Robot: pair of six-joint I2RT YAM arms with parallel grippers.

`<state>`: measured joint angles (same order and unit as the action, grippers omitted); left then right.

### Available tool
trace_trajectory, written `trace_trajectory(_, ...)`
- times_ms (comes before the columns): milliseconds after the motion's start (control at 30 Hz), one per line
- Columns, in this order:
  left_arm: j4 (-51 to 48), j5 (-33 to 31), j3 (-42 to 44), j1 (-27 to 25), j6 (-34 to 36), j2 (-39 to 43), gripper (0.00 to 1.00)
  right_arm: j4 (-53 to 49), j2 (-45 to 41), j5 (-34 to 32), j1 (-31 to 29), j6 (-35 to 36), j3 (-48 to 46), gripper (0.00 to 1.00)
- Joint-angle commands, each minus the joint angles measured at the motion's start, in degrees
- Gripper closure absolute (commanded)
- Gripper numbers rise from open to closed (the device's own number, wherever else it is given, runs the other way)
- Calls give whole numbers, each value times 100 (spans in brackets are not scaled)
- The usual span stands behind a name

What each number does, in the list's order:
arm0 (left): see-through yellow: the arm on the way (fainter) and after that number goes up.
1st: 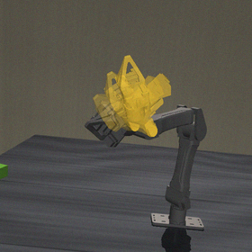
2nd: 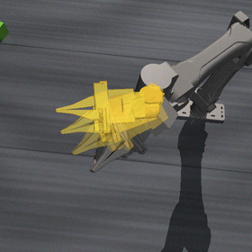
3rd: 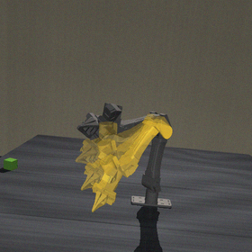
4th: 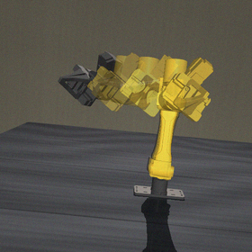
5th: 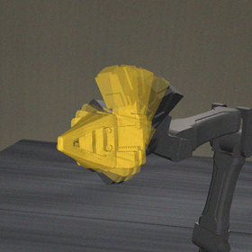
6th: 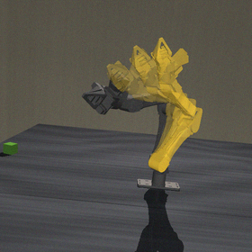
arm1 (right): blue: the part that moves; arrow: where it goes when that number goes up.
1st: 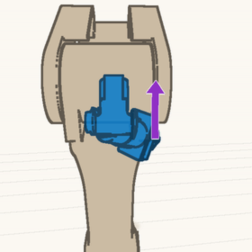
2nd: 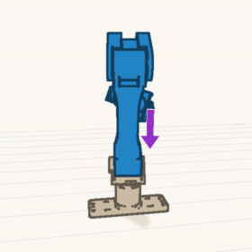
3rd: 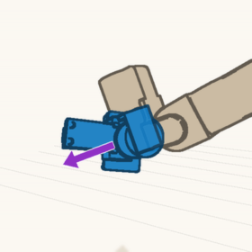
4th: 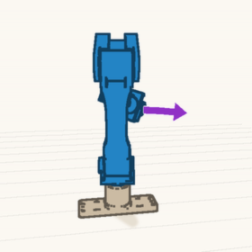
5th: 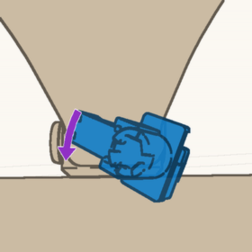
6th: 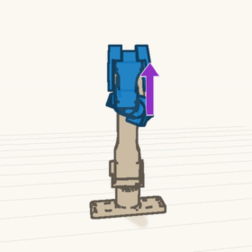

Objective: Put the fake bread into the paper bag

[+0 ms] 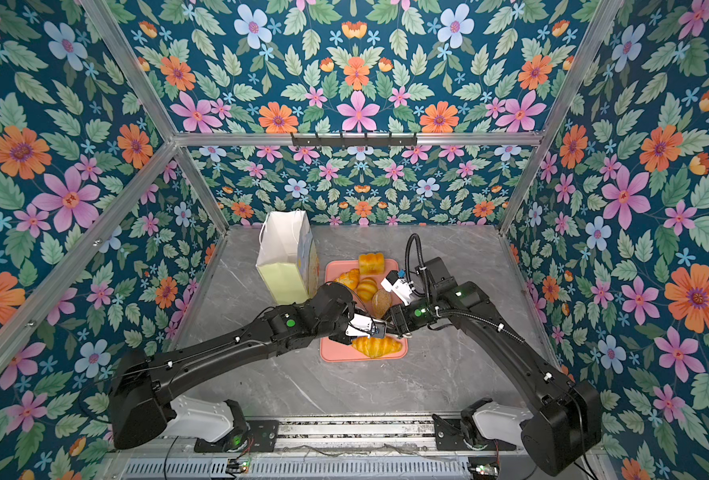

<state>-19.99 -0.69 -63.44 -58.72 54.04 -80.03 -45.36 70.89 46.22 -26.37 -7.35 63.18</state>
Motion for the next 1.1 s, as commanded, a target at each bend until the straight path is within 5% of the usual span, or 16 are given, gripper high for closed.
trace_trajectory(0,745,-134,-107,57,-636,12,84,-242,3,372,-57,217,-25,61)
trace_trajectory(333,793,12,-101,72,-732,78,81,-153,-31,263,-59,184,-92,77)
trace_trajectory(600,1039,97,70,89,-894,412,68,-110,-134,256,-56,151,-95,84)
trace_trajectory(767,1089,34,146,102,-969,612,49,-109,-177,145,-60,108,-104,86)
trace_trajectory(1067,926,333,392,133,-1140,1074,43,-170,-218,-51,-56,32,-38,88)
